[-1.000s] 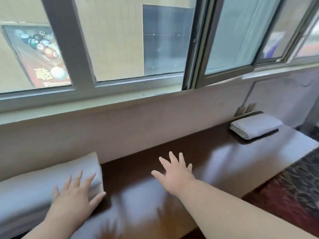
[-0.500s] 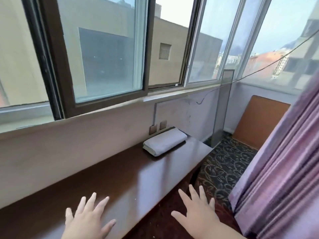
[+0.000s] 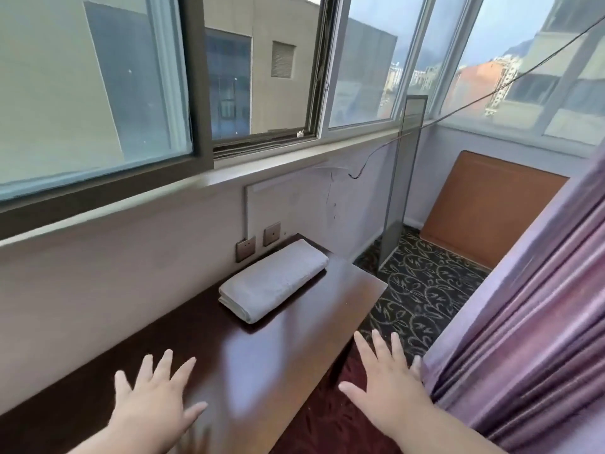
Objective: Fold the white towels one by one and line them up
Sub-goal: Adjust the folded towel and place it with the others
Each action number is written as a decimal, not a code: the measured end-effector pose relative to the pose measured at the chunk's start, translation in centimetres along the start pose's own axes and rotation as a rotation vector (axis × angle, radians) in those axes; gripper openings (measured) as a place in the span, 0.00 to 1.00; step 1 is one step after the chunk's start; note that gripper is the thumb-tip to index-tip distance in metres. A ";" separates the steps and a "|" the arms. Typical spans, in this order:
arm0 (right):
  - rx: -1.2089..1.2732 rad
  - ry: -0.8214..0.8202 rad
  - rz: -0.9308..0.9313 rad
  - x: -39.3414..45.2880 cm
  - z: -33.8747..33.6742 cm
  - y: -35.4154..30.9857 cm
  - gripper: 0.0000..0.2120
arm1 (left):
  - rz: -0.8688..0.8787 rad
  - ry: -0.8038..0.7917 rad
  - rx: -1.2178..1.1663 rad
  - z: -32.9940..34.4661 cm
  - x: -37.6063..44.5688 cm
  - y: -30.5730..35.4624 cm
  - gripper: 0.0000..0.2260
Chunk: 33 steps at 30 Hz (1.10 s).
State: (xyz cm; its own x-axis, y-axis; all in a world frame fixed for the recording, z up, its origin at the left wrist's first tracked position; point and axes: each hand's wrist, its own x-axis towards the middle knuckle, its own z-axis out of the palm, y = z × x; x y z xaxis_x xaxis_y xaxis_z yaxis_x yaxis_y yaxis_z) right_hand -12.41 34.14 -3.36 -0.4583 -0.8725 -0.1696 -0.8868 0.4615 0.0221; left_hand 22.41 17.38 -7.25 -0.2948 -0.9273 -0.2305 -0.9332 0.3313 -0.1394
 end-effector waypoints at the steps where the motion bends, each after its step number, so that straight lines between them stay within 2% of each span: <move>1: -0.010 0.016 0.001 1.6 -0.6 0.3 0.45 | 0.001 -0.003 0.020 -1.1 1.7 0.3 0.41; 6: 0.021 -0.030 0.027 8.1 0.7 0.8 0.44 | 0.039 -0.010 0.012 -3.4 8.5 3.4 0.40; 13: -0.006 -0.139 -0.067 21.3 1.8 1.0 0.43 | -0.011 -0.118 -0.008 -1.8 14.6 7.6 0.39; 17: 0.033 -0.200 -0.097 31.6 1.9 0.3 0.42 | -0.099 -0.174 -0.090 -1.5 18.8 9.8 0.37; 20: -0.029 -0.222 -0.215 39.7 1.5 -0.1 0.42 | -0.197 -0.187 -0.130 -1.2 22.3 12.0 0.36; 22: -0.076 -0.209 -0.277 43.3 0.7 -0.2 0.41 | -0.238 -0.190 -0.136 -1.6 24.0 13.4 0.35; 27: -0.113 -0.295 -0.350 51.2 0.6 -1.4 0.40 | -0.394 -0.263 -0.238 -0.3 27.6 17.5 0.31; 31: 0.027 -0.402 -0.266 54.7 1.7 -2.2 0.39 | -0.481 -0.325 -0.334 0.7 28.4 19.1 0.29; 33: 0.143 -0.483 -0.221 56.1 2.5 -2.3 0.37 | -0.583 -0.261 -0.498 0.7 28.9 19.4 0.25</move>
State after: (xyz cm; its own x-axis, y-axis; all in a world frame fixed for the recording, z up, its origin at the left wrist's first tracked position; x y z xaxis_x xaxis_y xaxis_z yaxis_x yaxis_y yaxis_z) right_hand -35.92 -15.50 -15.36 -0.1530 -0.7936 -0.5889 -0.9267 0.3222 -0.1935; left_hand -4.05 -2.89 -17.31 0.2674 -0.8362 -0.4787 -0.9221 -0.3663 0.1247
